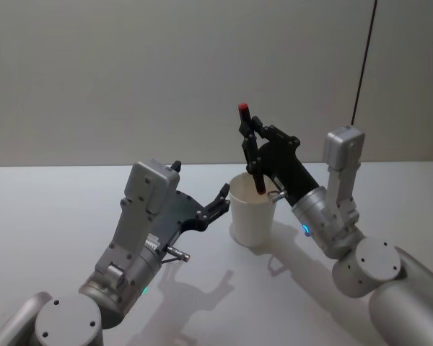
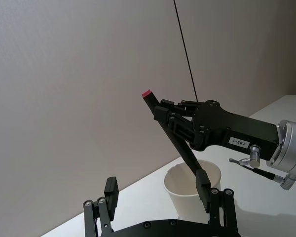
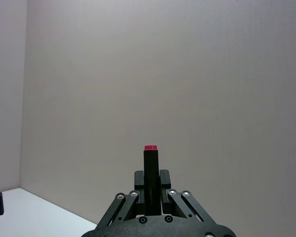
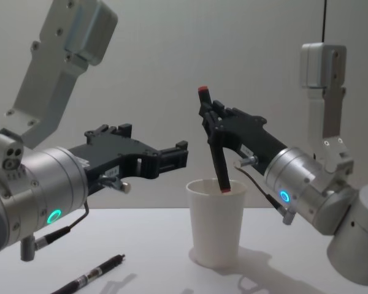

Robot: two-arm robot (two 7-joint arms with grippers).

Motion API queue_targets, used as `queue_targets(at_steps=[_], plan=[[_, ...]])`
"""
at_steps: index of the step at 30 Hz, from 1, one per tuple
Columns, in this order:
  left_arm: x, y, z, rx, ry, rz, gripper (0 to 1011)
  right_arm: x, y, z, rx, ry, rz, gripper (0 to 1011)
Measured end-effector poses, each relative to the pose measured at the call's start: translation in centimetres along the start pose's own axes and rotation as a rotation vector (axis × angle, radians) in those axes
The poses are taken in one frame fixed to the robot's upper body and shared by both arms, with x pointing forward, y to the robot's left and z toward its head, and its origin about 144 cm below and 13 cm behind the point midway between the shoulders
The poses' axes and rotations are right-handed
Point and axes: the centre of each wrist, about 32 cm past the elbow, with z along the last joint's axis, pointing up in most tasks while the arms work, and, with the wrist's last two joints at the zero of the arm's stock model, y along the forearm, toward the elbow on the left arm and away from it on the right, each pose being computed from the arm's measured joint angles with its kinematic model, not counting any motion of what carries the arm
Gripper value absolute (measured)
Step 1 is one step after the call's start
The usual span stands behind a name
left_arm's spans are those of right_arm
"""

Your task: Place the pen into the pen holder.

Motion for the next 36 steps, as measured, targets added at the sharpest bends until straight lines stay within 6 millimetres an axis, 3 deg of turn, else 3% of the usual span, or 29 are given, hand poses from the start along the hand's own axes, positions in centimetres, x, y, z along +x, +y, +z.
queue_targets(at_steps=[36], plan=[[0.0, 0.0, 0.0, 0.000, 0.000, 0.000, 1003, 0.1, -1.4, -0.7, 0.001, -0.043, -0.006, 165]])
